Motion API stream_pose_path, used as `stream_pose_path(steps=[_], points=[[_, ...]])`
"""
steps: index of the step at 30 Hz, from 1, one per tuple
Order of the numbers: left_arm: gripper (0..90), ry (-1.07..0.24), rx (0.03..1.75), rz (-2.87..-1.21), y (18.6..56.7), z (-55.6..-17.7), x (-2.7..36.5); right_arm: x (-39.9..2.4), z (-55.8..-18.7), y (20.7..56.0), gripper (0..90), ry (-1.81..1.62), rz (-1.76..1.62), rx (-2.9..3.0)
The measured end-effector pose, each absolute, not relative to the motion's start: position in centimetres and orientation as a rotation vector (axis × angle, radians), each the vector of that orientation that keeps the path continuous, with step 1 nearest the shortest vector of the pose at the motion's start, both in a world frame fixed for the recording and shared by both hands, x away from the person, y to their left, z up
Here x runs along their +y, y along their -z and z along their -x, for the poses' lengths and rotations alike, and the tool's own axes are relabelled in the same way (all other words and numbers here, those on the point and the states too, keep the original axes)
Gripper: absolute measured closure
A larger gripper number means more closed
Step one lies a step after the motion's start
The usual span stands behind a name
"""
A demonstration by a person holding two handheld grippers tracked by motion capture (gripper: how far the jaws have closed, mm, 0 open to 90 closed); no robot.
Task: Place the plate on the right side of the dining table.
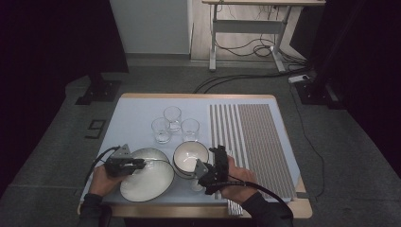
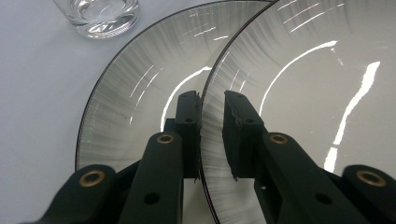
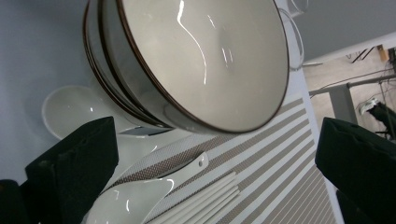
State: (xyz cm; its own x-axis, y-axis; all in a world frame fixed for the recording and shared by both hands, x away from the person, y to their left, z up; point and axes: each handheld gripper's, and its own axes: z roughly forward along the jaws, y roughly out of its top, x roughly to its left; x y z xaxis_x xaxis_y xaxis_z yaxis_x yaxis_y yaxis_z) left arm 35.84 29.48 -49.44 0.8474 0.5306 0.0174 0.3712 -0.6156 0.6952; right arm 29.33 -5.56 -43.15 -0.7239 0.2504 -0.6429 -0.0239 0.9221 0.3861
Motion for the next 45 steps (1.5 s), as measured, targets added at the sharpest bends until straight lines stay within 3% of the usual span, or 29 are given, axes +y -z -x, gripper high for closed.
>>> stream_pose_path(steps=[32,45], points=[[76.0,-0.287,0.648,-2.3,49.5,-35.8,29.5,2.6,-27.4,43.6,0.4,-0.487,0.181,2.426],[75.7,-0.286,0.646,-2.307,49.5,-35.8,29.5,5.4,-26.3,44.2,11.8,-0.479,0.295,2.435]])
